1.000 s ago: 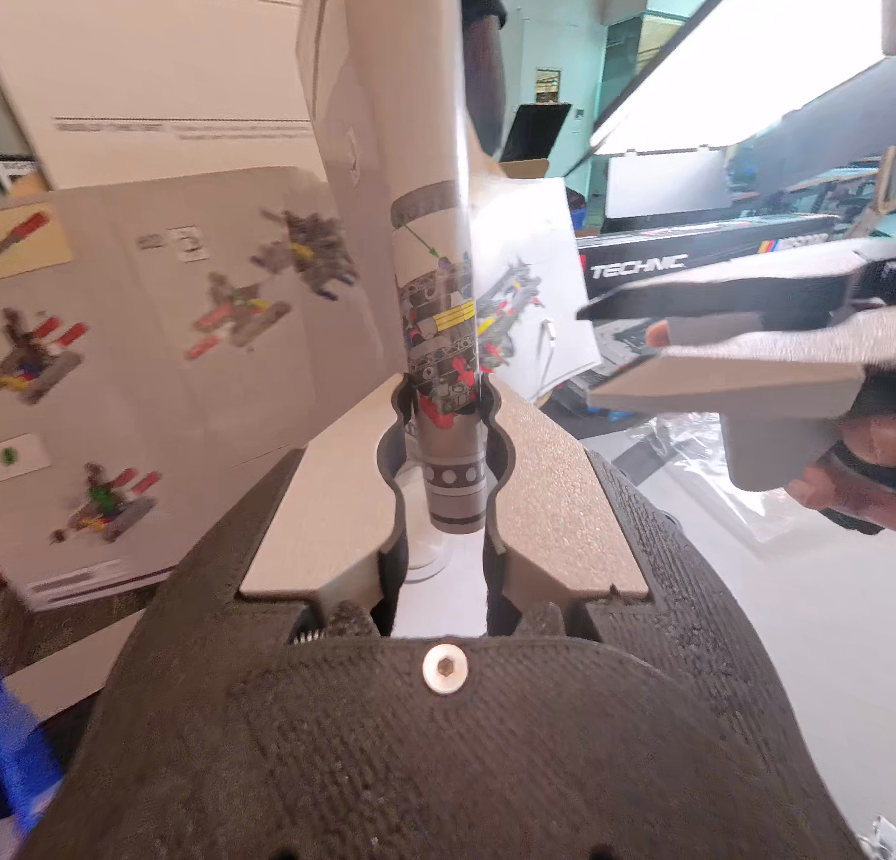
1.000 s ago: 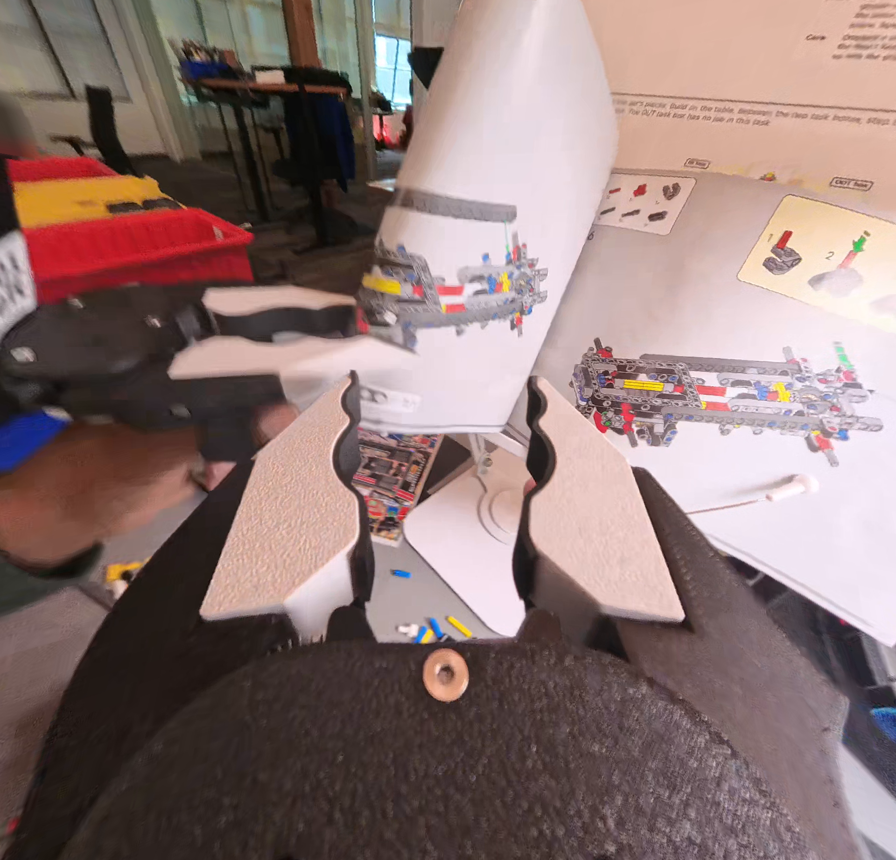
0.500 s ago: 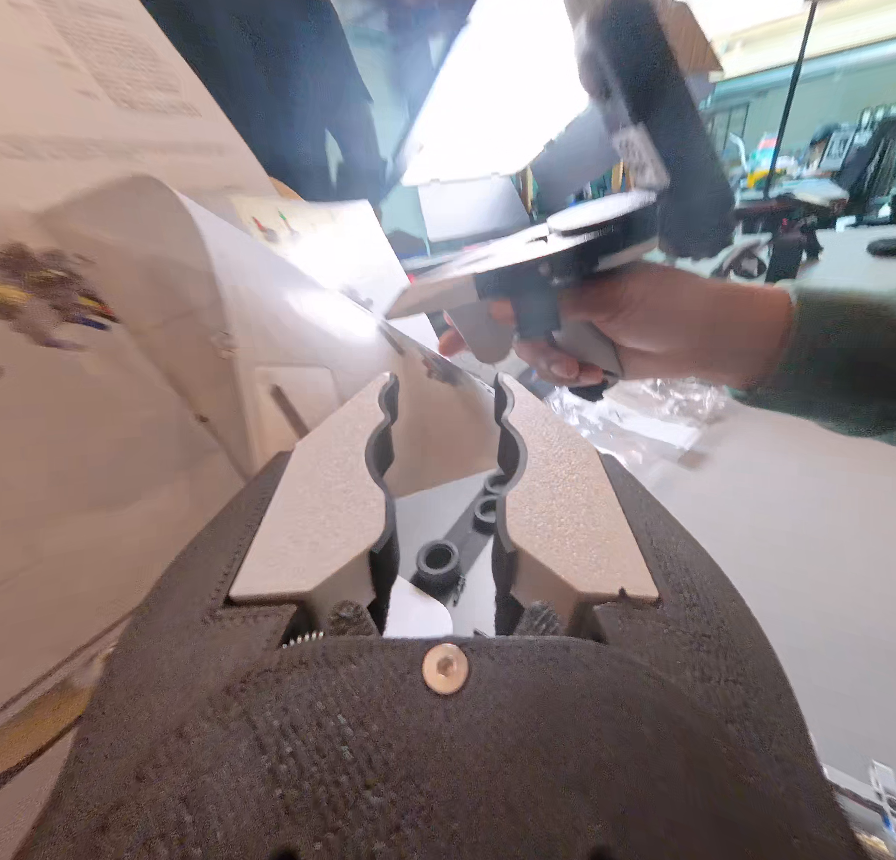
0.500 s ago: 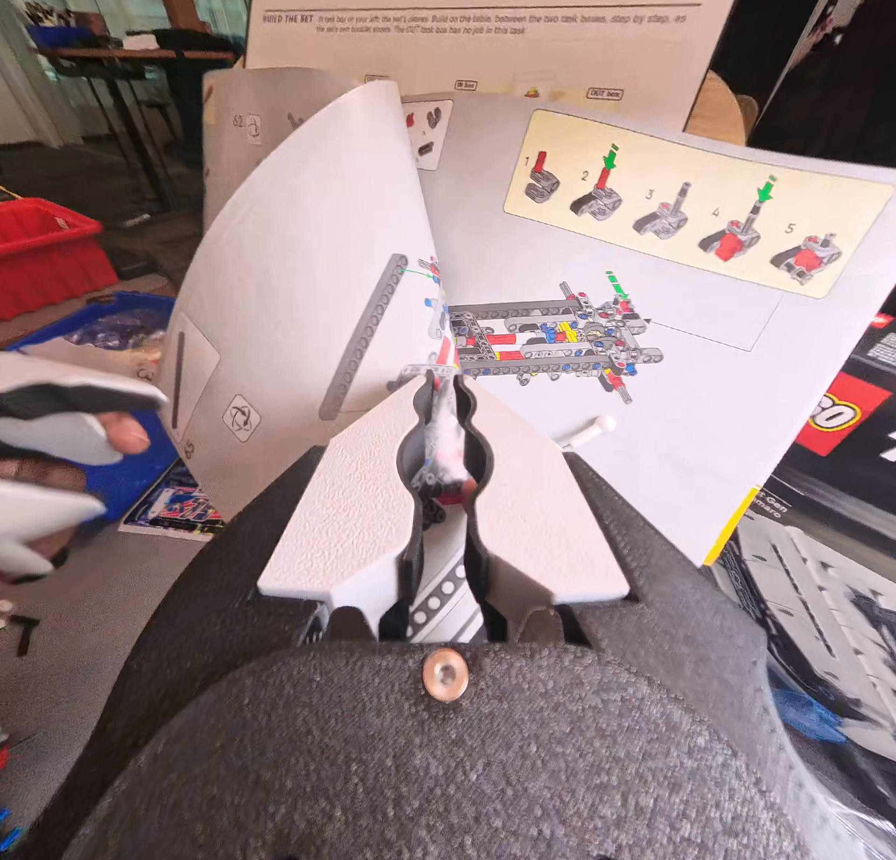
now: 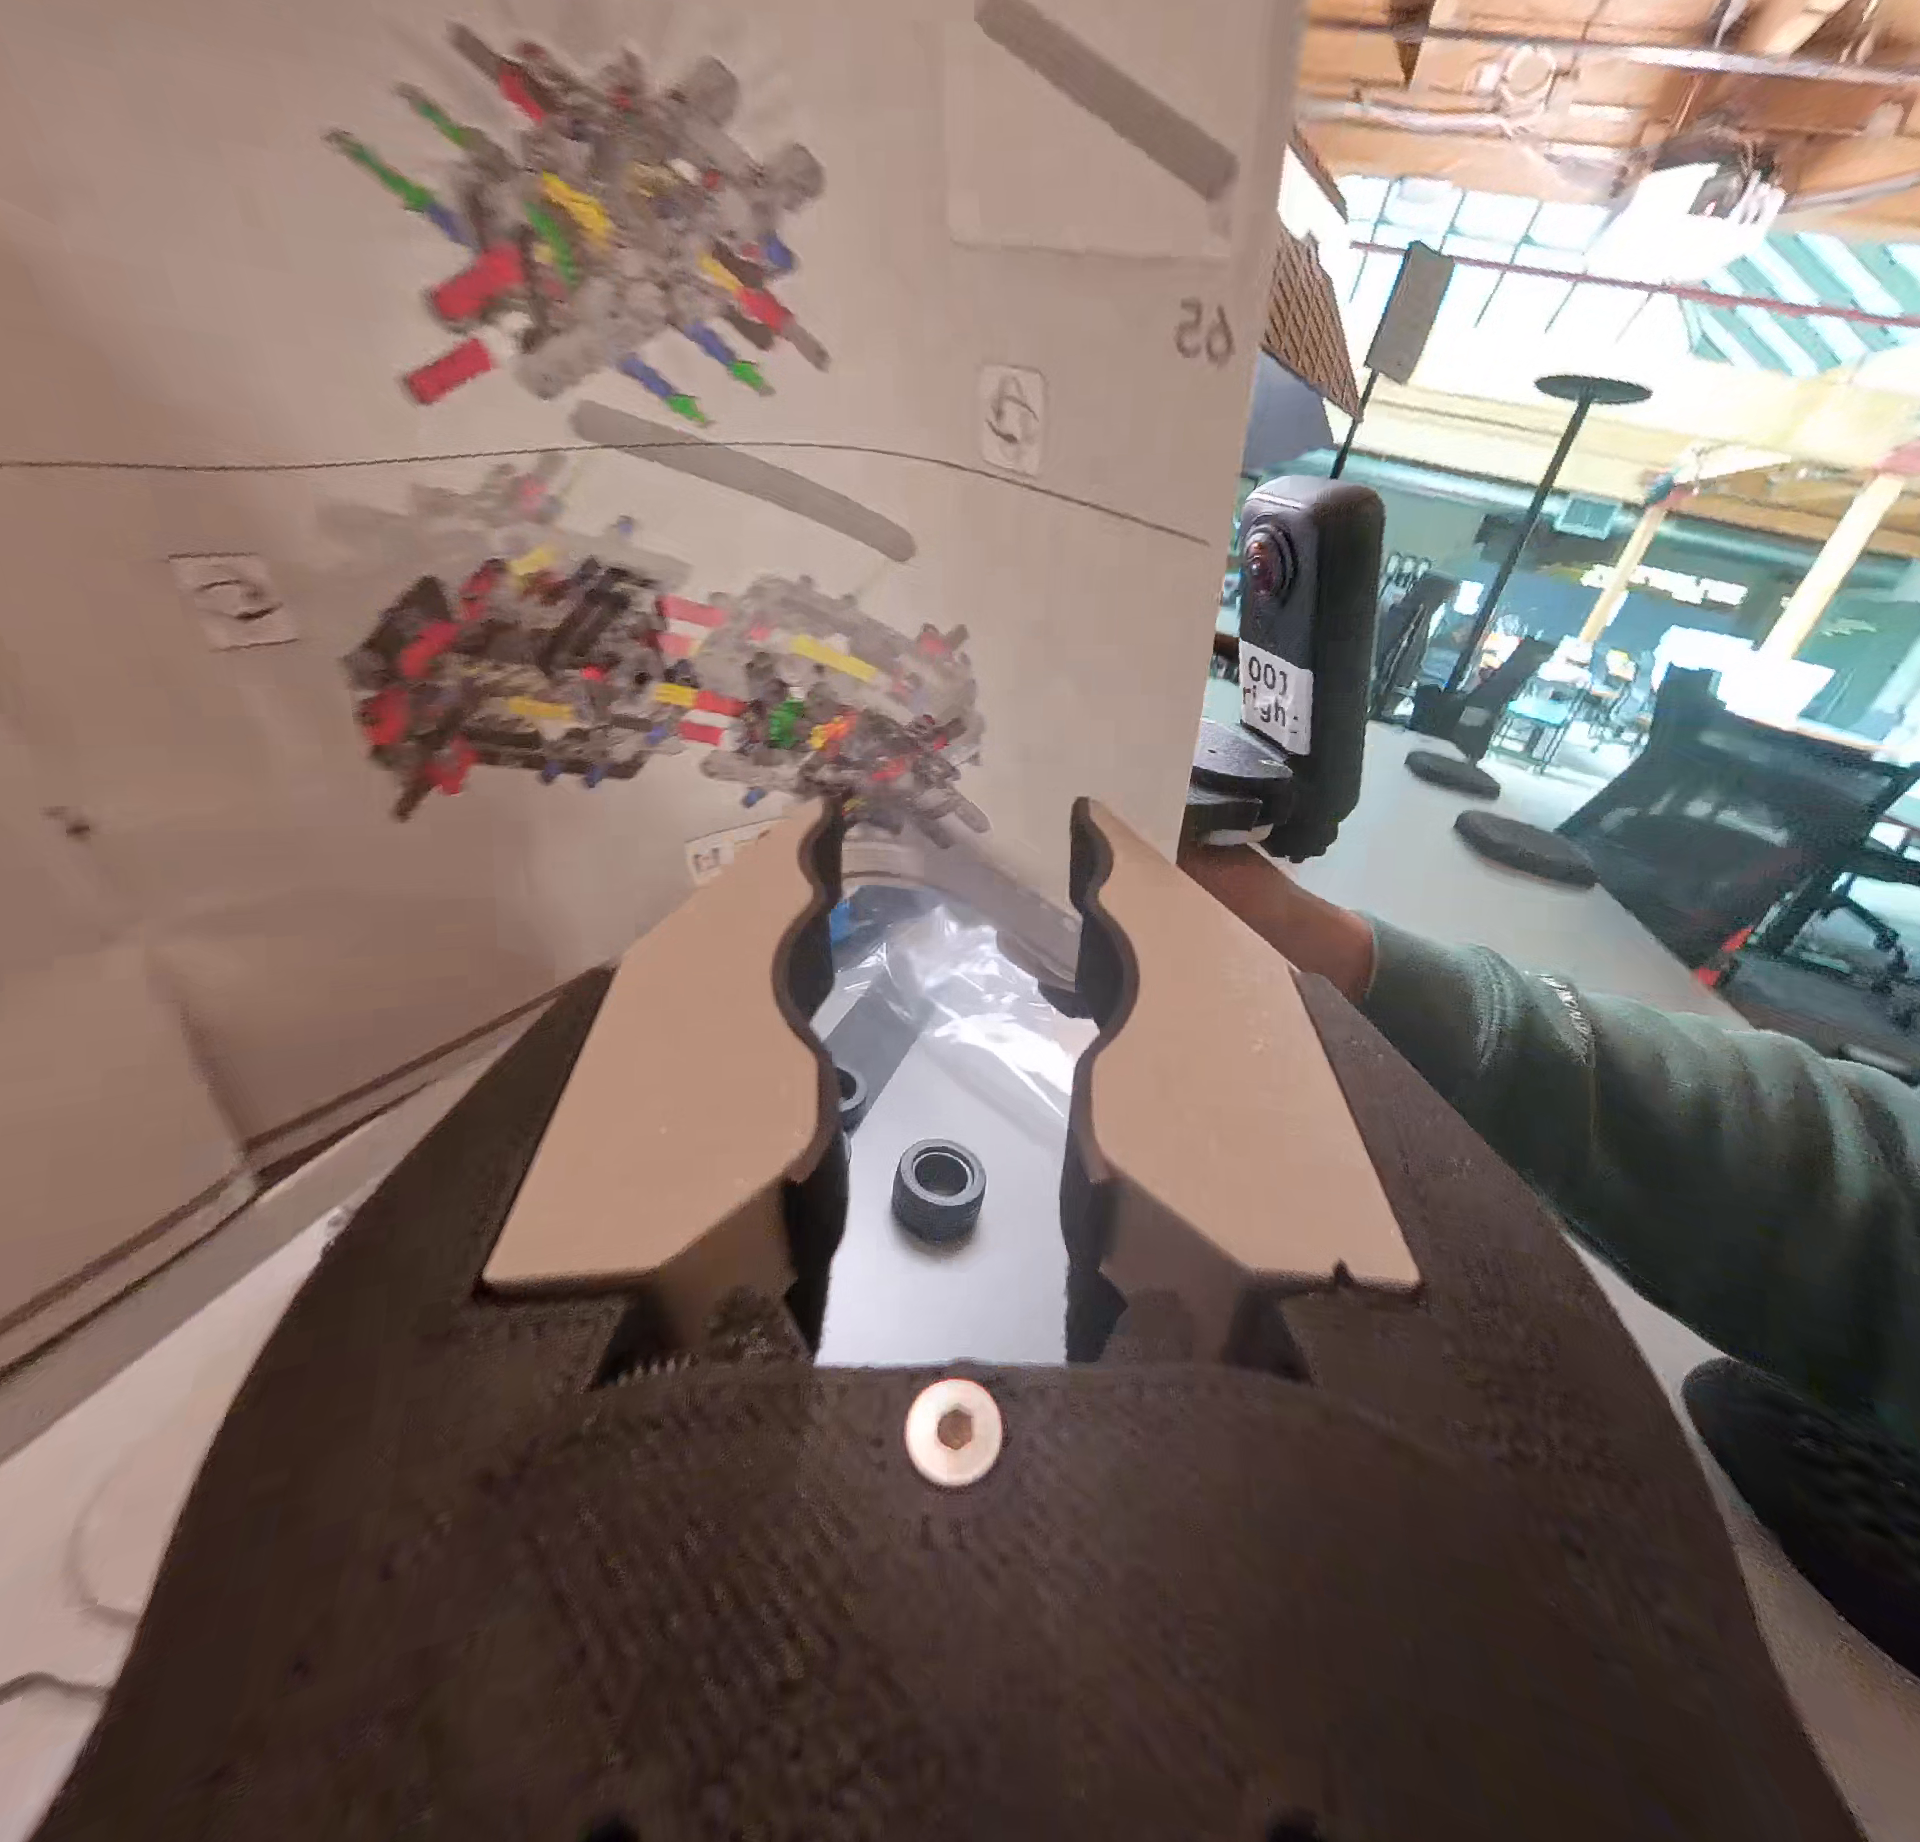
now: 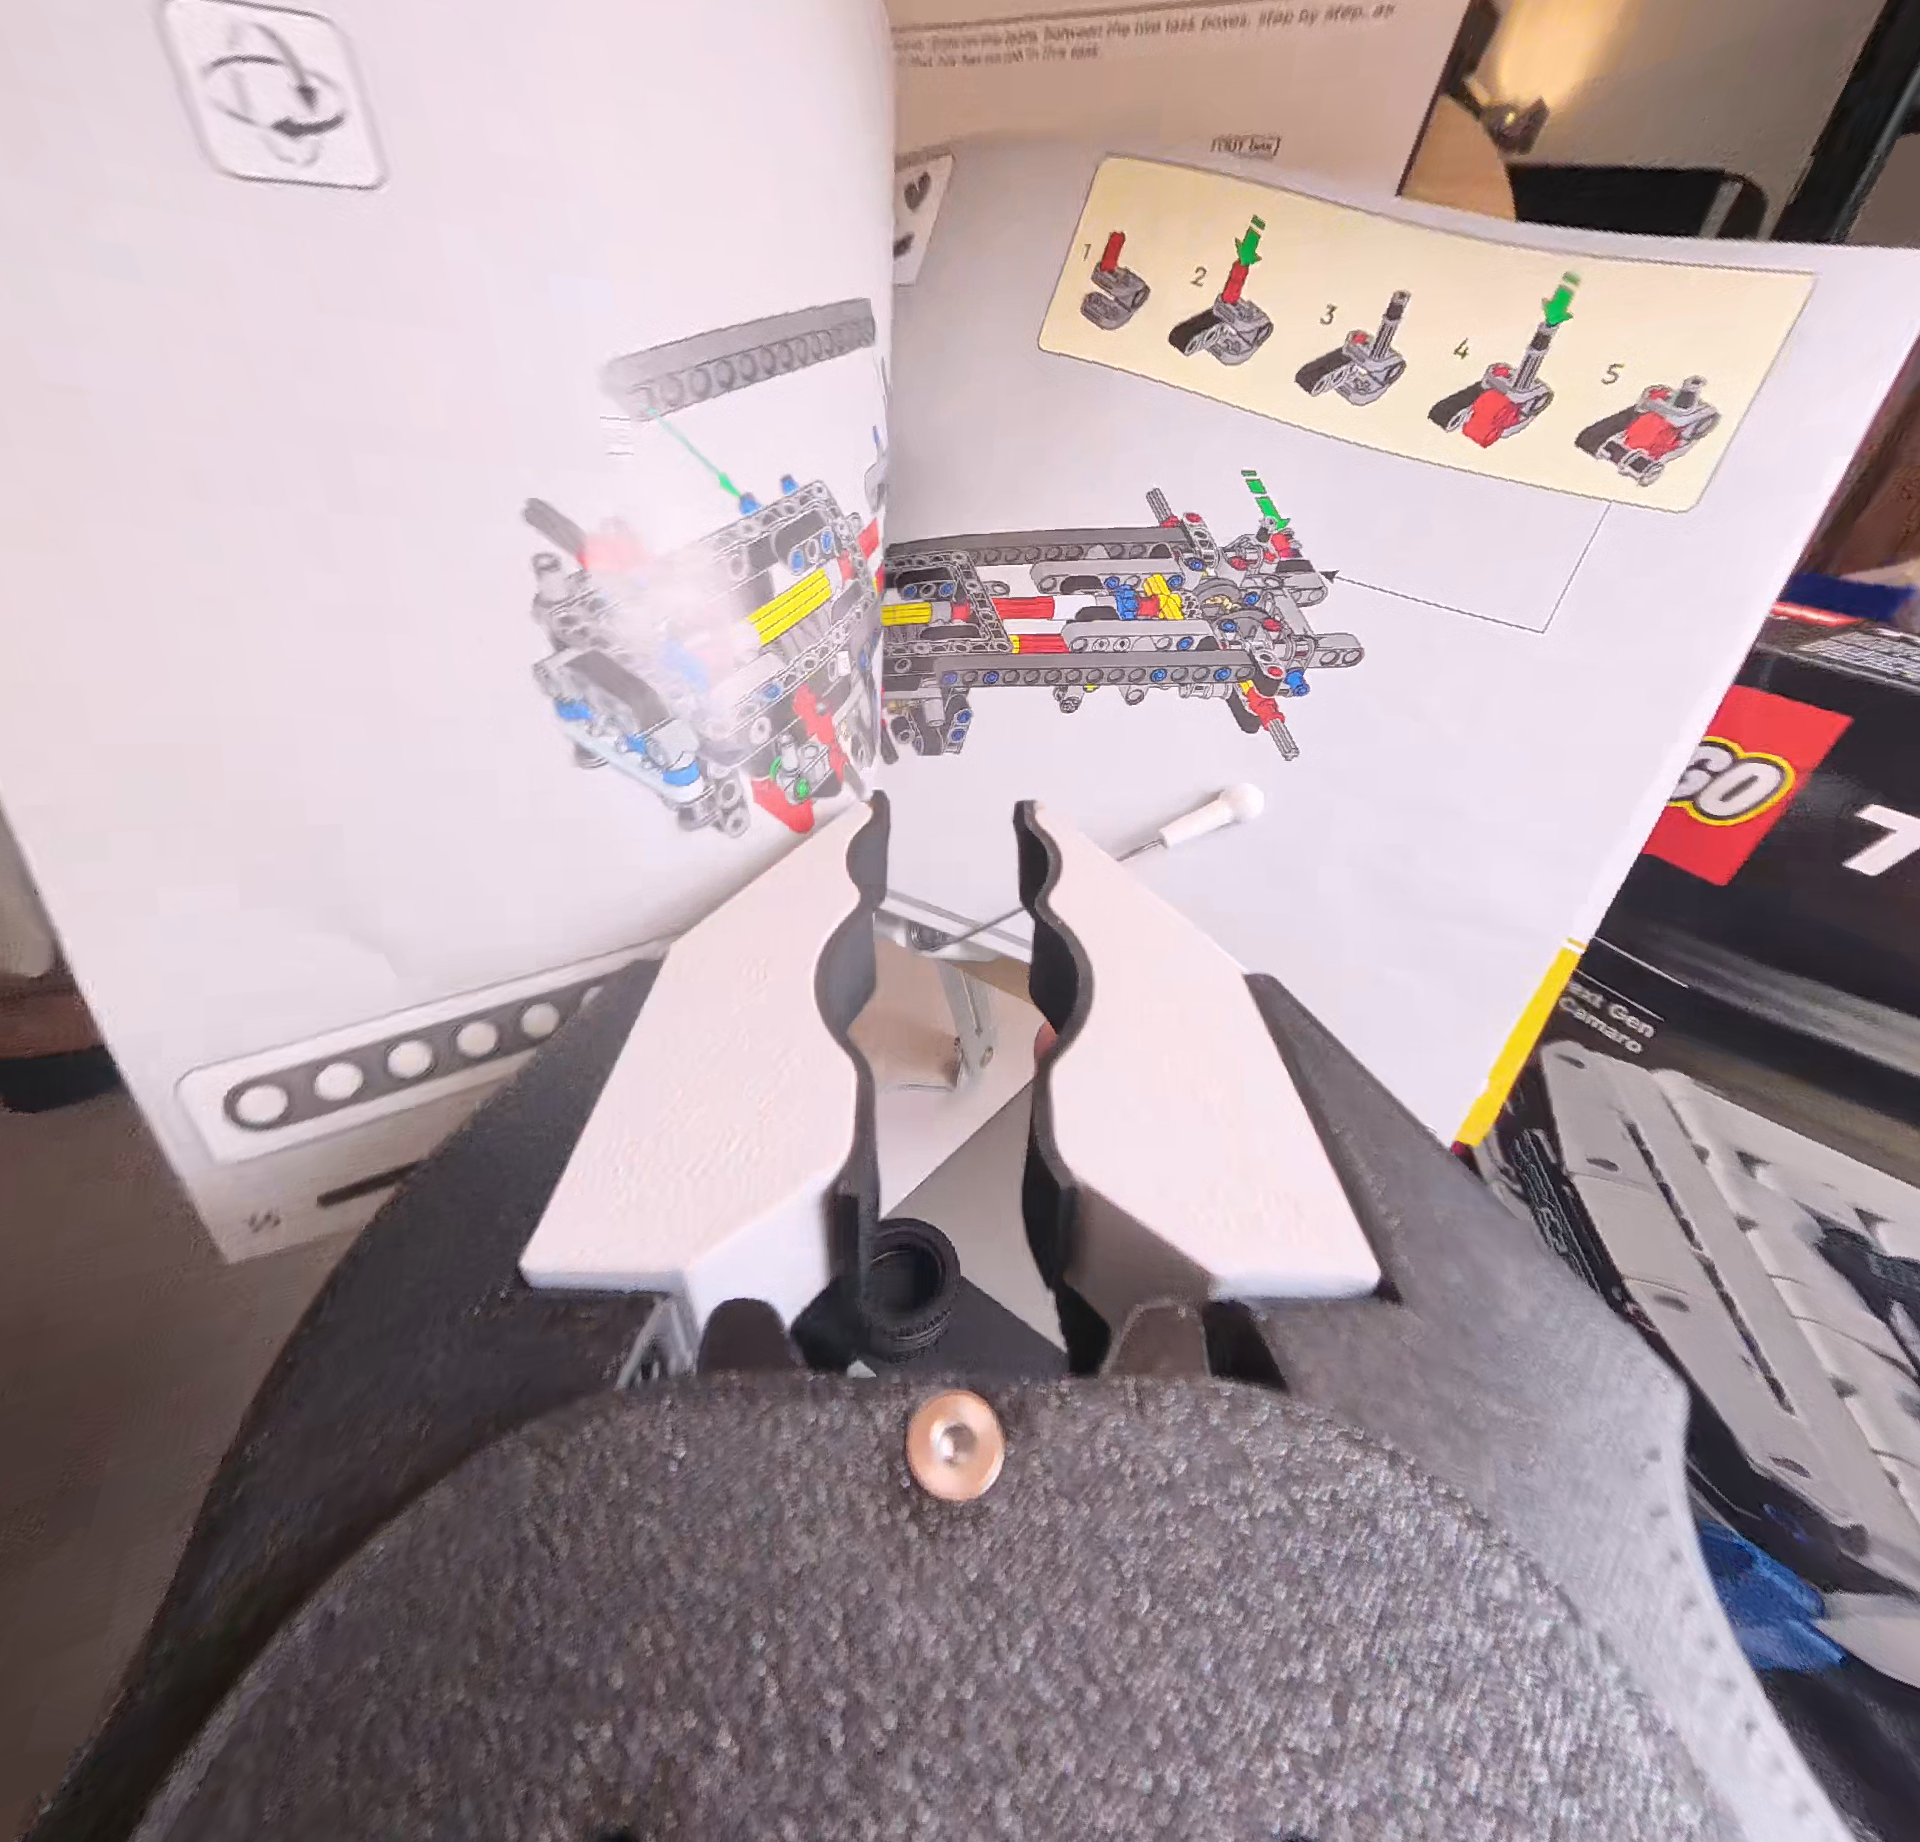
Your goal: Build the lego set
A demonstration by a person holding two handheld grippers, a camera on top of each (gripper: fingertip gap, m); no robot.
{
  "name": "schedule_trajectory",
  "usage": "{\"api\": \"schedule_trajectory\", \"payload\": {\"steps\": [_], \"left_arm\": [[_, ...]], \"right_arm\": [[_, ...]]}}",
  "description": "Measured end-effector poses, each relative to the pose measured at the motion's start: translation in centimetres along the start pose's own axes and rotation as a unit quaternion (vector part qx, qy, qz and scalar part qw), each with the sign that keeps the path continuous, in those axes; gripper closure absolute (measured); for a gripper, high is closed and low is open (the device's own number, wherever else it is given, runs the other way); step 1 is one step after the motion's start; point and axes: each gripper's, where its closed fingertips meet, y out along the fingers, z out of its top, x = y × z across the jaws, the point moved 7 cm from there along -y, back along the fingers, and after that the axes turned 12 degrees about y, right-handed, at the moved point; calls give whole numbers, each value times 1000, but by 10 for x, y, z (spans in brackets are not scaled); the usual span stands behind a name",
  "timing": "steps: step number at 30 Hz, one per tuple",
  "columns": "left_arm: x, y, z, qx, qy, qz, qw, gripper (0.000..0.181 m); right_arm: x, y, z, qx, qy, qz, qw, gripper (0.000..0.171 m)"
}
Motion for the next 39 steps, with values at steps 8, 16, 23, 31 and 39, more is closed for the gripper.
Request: {"api": "schedule_trajectory", "payload": {"steps": [8, 16, 23, 31, 39], "left_arm": [[5, 55, 11, -29, 29, 31, 999, 147], [0, 23, 8, -10, 58, 133, 989, 140], [-19, -58, -6, -17, 89, 260, 961, 138], [-32, -94, -22, -26, 115, 325, 938, 138], [-31, -98, -31, -41, 140, 329, 933, 138]], "right_arm": [[-4, -48, -25, 1, -7, 149, 989, 90], [9, -35, -11, 19, -4, 63, 998, 124], [51, -27, -14, 19, 38, -54, 998, 167], [69, -13, -24, -2, 76, -100, 992, 157], [86, -18, -25, 27, 120, -123, 985, 151]]}}
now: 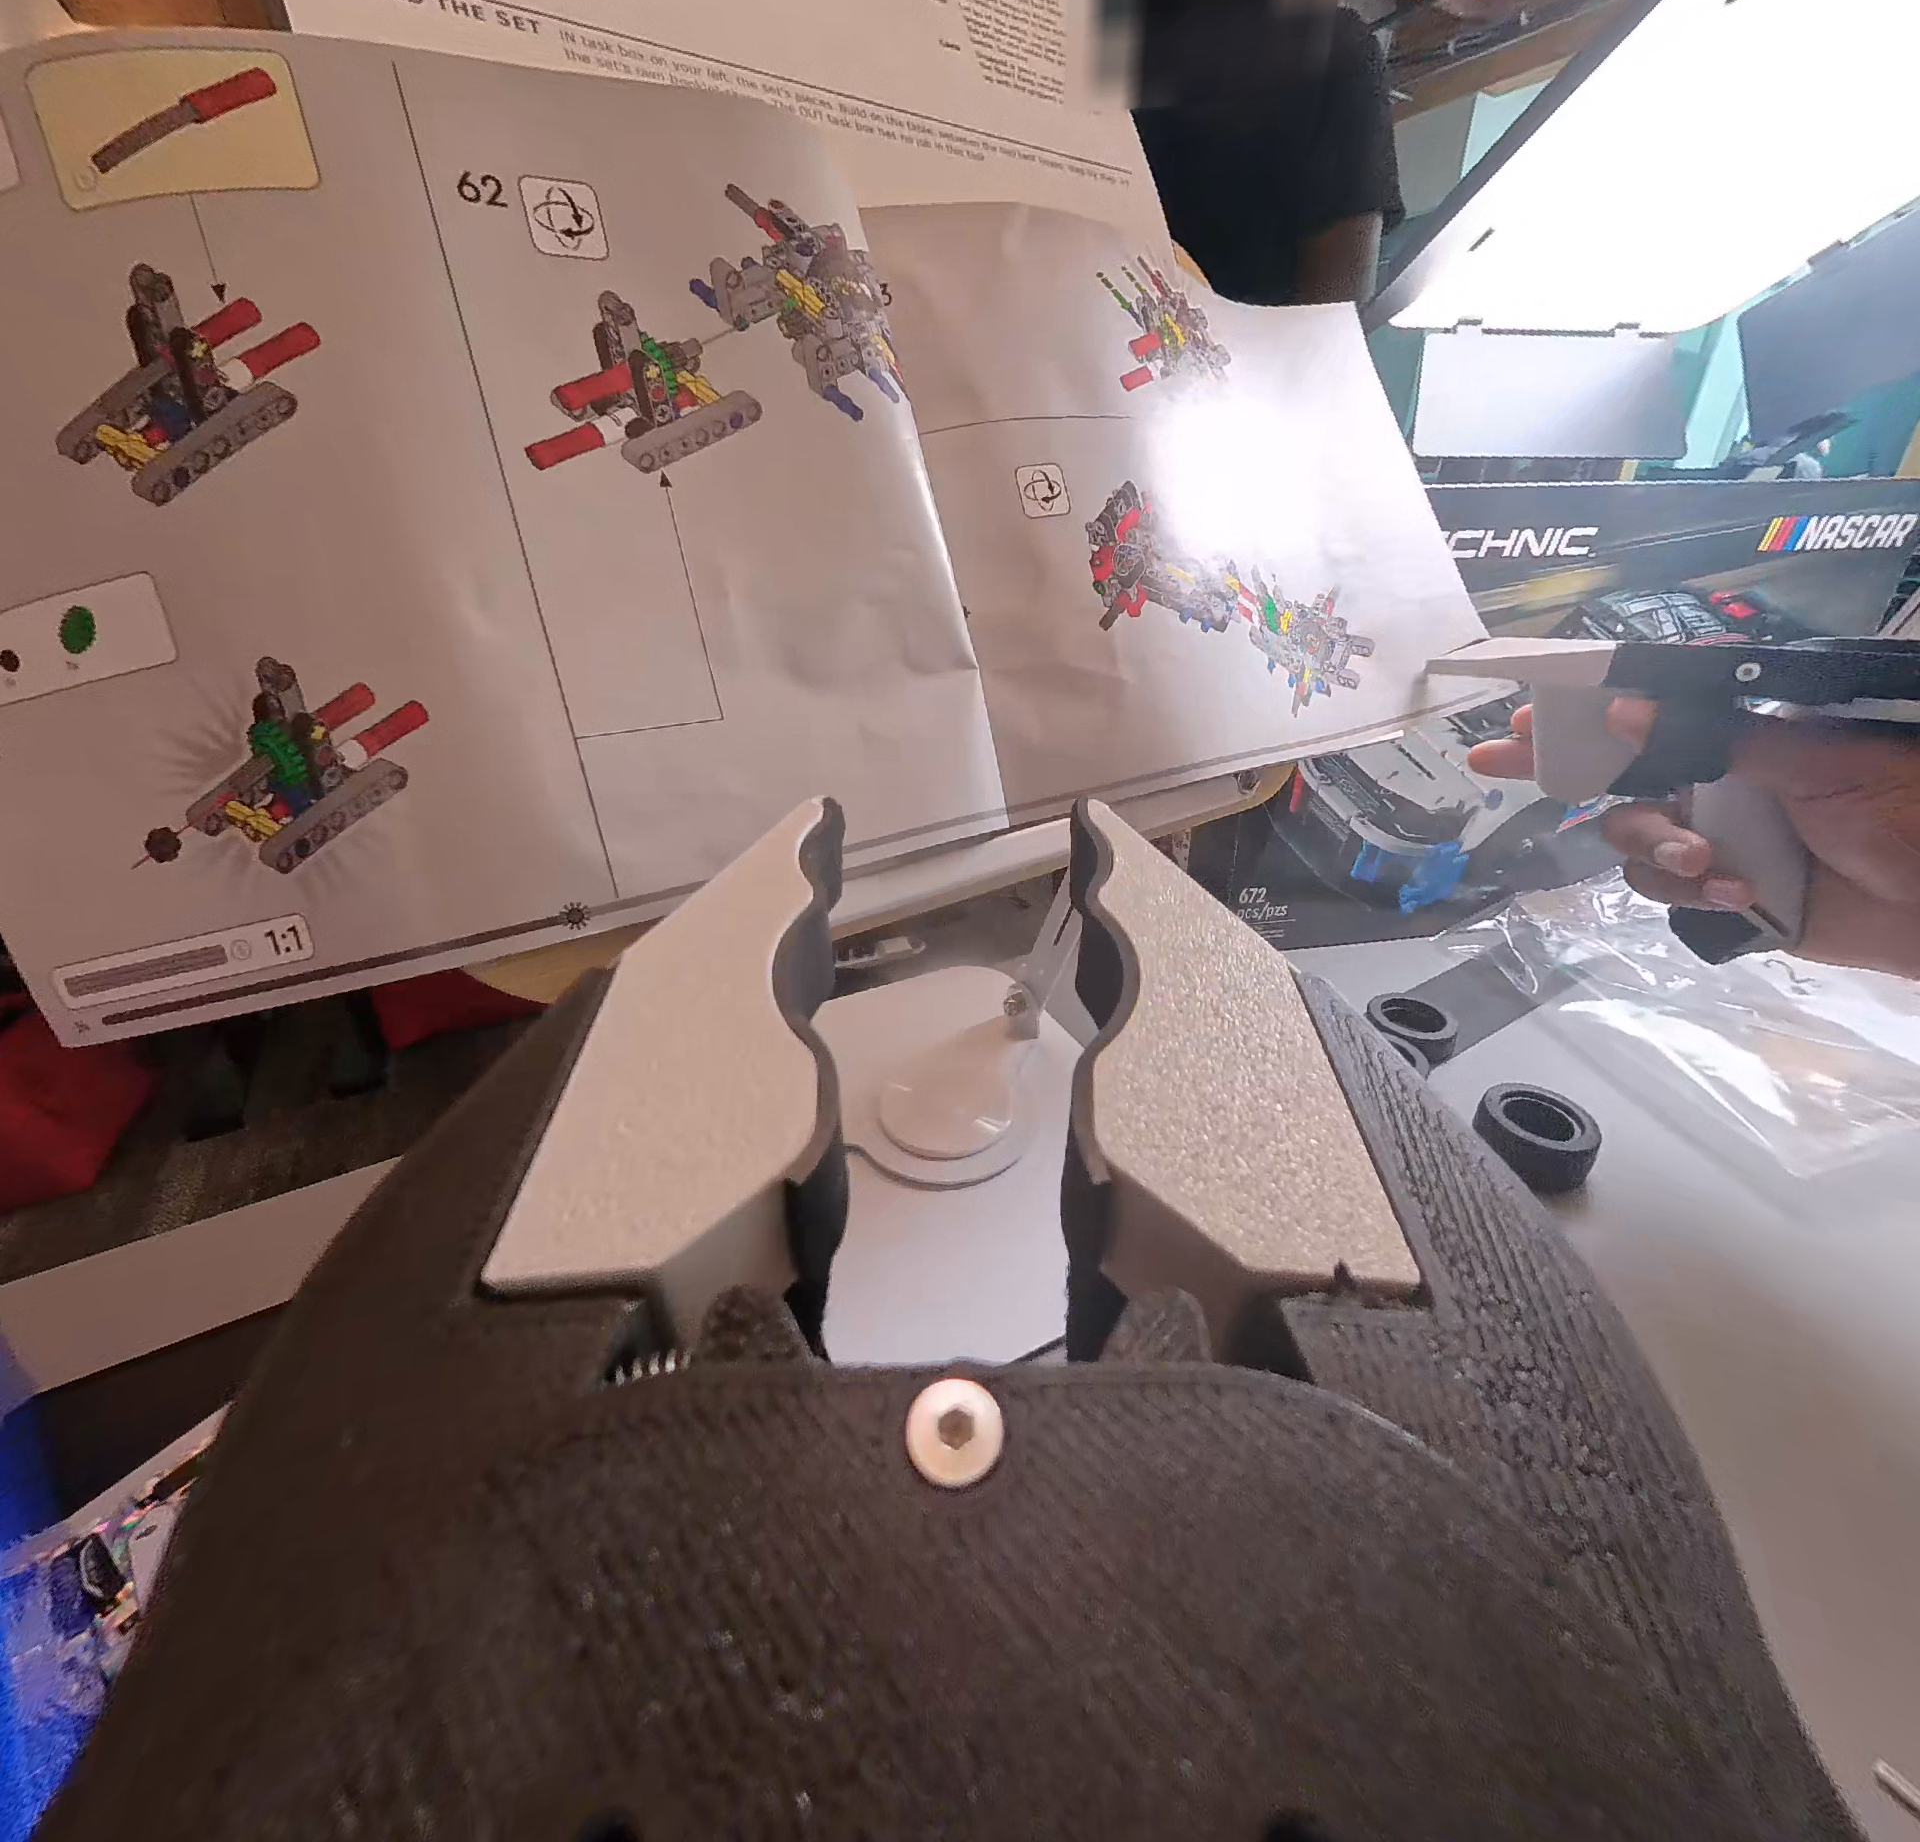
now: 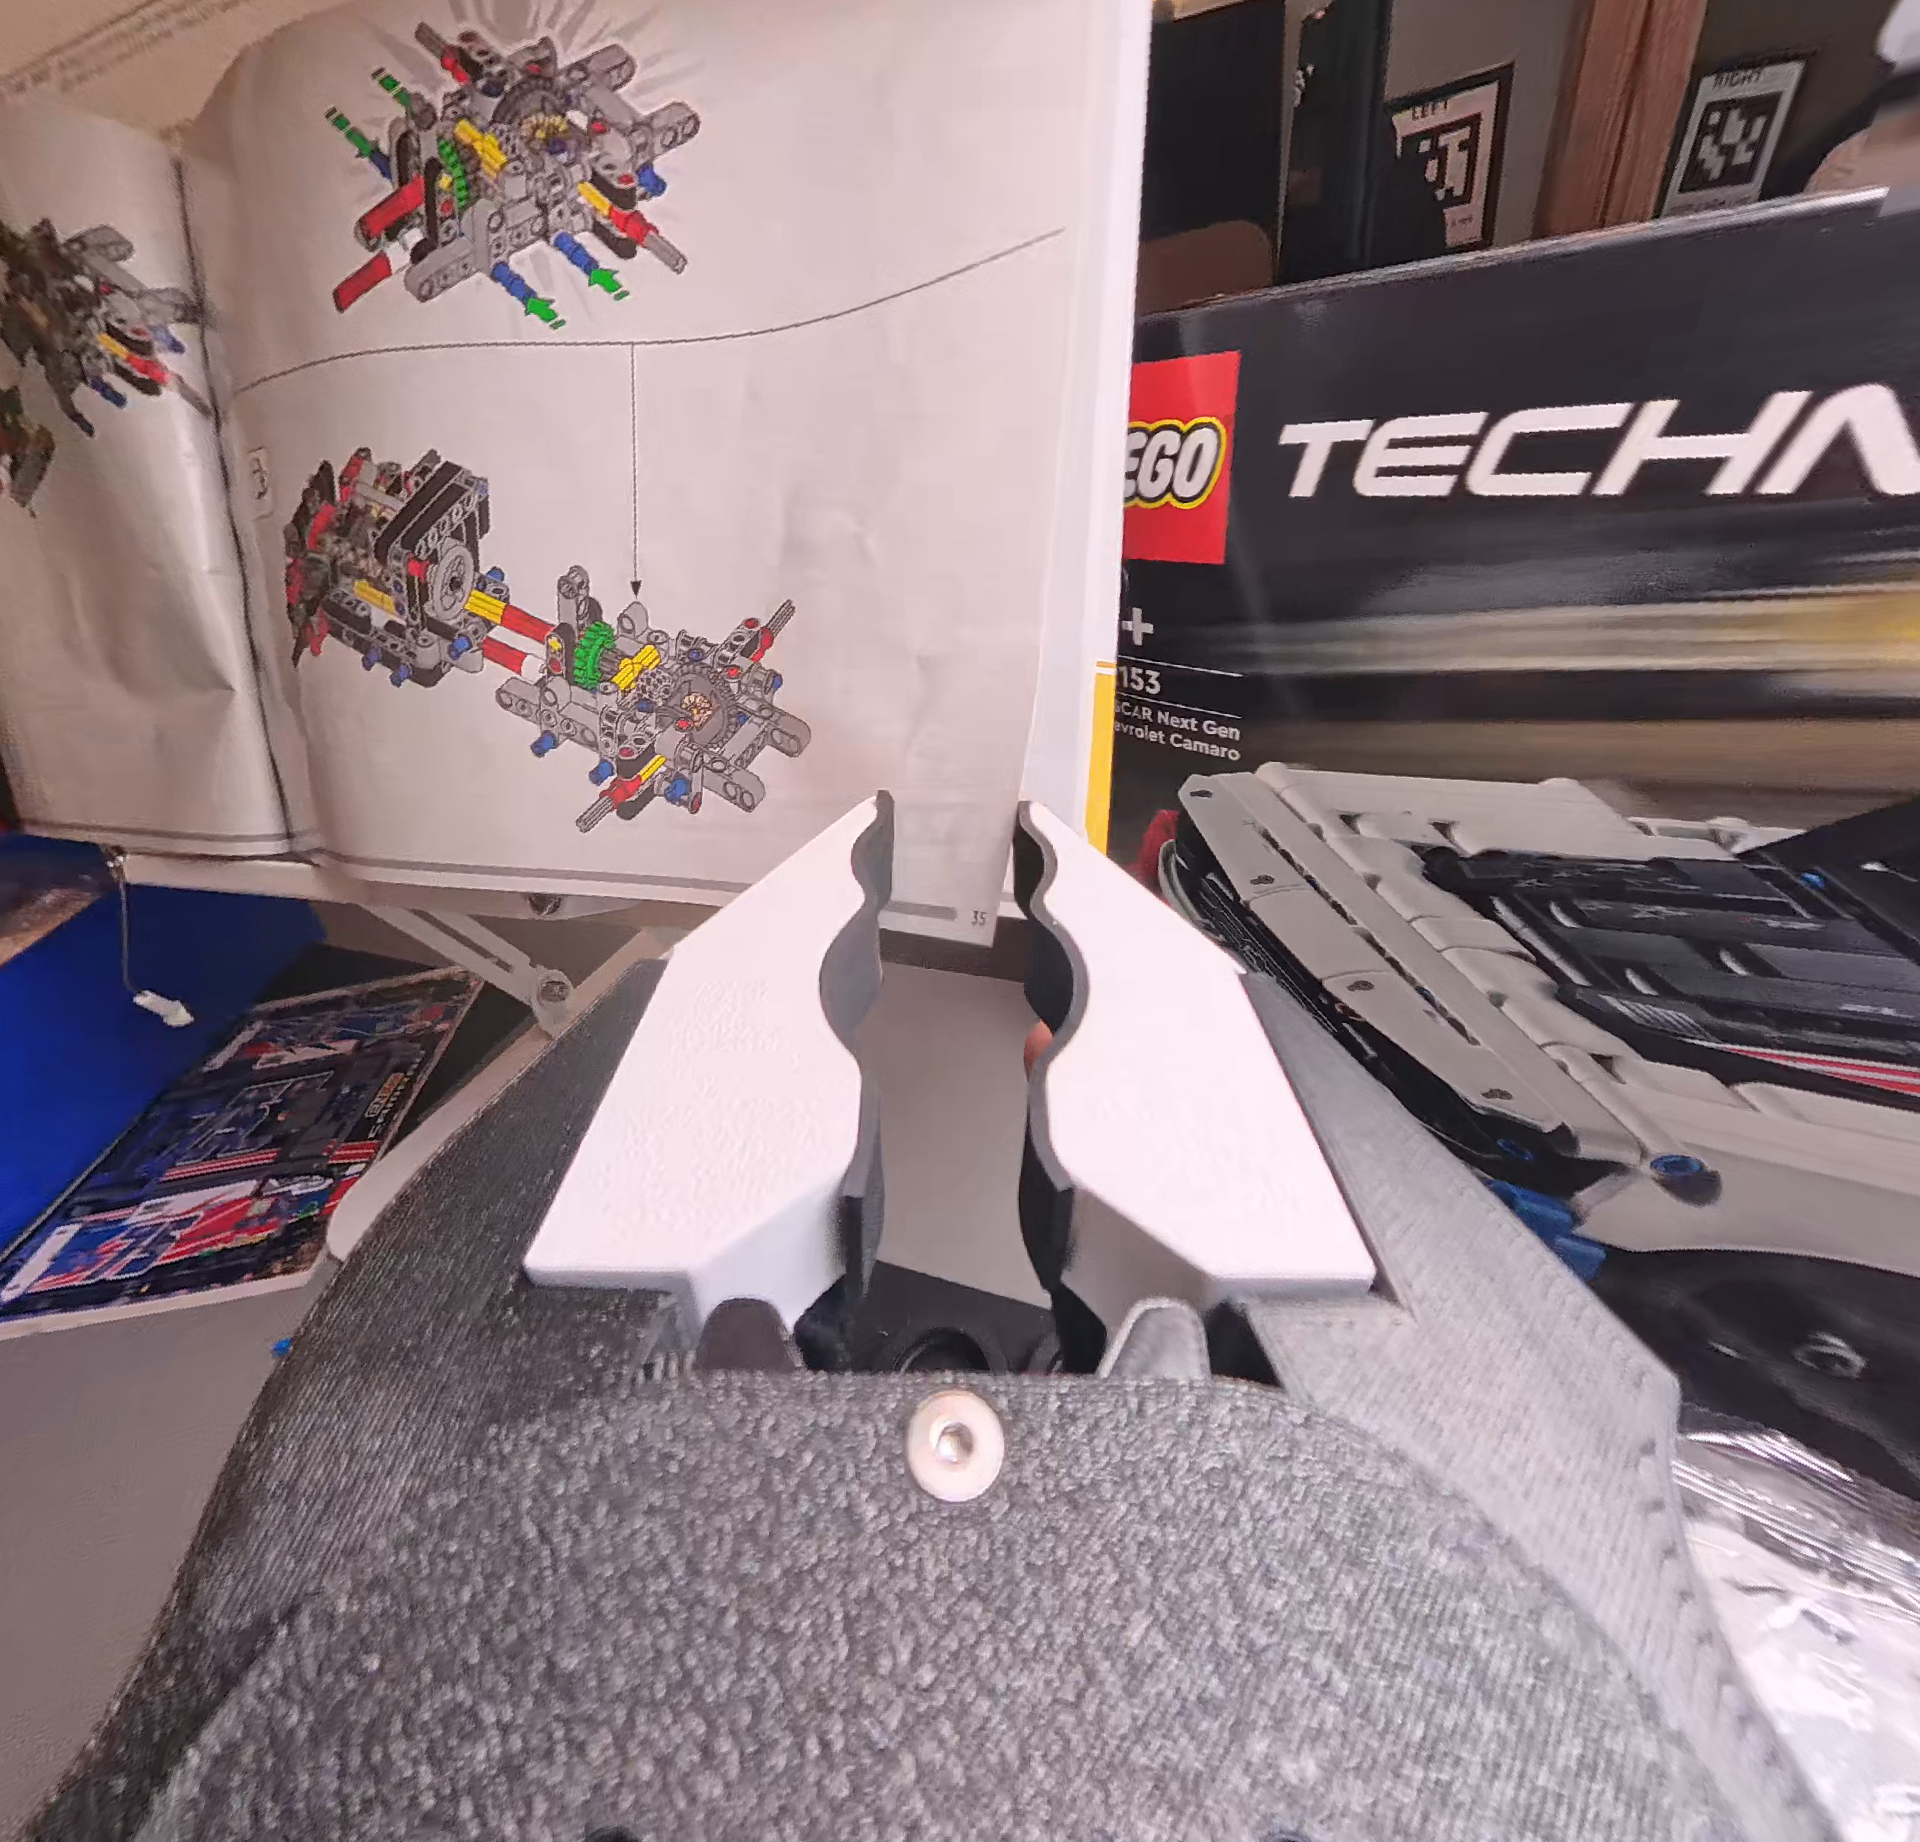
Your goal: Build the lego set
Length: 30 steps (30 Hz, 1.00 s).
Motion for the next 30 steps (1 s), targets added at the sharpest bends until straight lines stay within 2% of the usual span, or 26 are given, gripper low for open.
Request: {"api": "schedule_trajectory", "payload": {"steps": [9, 12, 16, 21, 30], "left_arm": [[9, -4, -4, -12, 37, 2, 999, 138], [13, -5, -7, -21, 50, 1, 999, 138], [15, -5, -12, -31, 60, 5, 998, 139], [17, -6, -14, -39, 70, 9, 997, 139], [1, 1, -15, -44, 63, 19, 997, 139]], "right_arm": [[7, -8, 1, 41, 56, 22, 997, 171], [-6, -17, 1, 90, 38, 67, 993, 171], [-26, -30, -5, 134, -38, 138, 981, 171], [-40, -34, -14, 113, -72, 235, 963, 171], [-21, -37, -10, 102, -52, 217, 969, 171]]}}
